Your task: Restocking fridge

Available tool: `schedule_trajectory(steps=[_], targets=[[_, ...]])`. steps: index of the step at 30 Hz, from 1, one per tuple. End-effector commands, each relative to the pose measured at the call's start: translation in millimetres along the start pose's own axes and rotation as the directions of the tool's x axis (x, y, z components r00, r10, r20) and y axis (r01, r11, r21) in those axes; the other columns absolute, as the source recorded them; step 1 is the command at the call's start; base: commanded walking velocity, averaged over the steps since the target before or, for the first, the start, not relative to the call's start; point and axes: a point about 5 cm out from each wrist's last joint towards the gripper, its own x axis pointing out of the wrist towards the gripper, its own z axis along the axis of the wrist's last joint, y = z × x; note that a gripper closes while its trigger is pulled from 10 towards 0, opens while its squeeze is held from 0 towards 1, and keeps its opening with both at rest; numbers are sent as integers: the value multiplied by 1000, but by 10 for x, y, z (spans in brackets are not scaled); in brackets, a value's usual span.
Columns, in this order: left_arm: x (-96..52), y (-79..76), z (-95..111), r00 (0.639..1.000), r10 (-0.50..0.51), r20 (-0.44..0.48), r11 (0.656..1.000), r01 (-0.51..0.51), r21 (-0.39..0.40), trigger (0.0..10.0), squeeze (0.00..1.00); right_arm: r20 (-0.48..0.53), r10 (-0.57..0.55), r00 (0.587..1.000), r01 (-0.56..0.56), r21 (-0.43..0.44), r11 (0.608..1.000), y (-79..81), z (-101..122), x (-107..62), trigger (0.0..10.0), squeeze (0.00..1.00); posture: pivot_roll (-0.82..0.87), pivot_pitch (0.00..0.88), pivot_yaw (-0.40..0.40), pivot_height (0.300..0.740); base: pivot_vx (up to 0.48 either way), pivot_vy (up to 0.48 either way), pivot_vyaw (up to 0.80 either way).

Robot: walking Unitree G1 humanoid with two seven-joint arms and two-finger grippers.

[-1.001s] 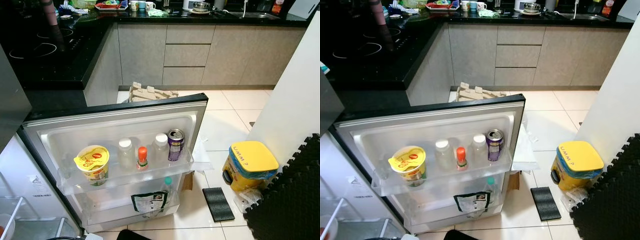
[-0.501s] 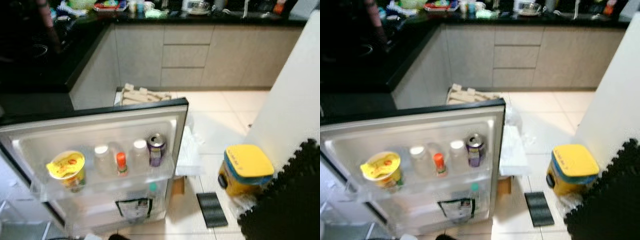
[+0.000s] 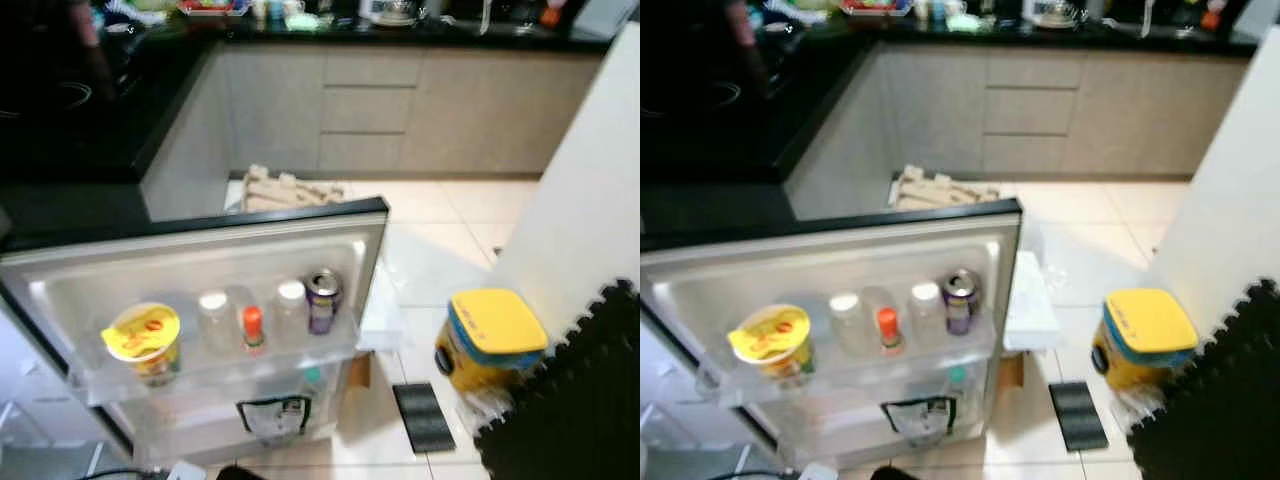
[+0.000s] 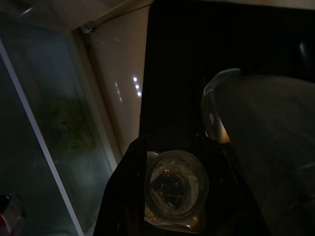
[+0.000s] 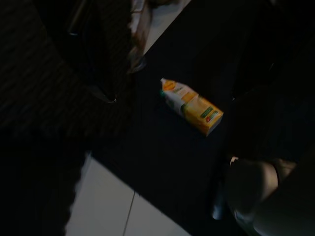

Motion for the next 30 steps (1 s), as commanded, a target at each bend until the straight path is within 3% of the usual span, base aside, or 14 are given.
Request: schedule_trajectory(steps=[1, 20, 25, 30], targets=[[4, -42, -12, 1000, -3, -3, 1000, 3, -8, 10000, 0, 15, -1, 1000, 1, 0, 1000, 1, 30, 2, 10000, 0, 16, 0, -42, 740, 0, 0, 794], [10, -60, 28, 1000, -18, 20, 1000, 19, -24, 10000, 0, 15, -6, 1000, 6, 14, 1000, 2, 27, 3, 10000, 0, 16, 0, -40, 740, 0, 0, 791], [12, -81, 36, 999, -41, 24, 999, 42, -27, 10000, 0, 15, -1, 1000, 0, 28, 1000, 6, 23, 3, 10000, 0, 16, 0, -40, 740, 0, 0, 0], [14, -105, 41, 998, -59, 27, 998, 60, -29, 10000, 0, 11, 0, 1000, 0, 26, 1000, 6, 22, 3, 10000, 0, 15, 0, -40, 740, 0, -477, 0]])
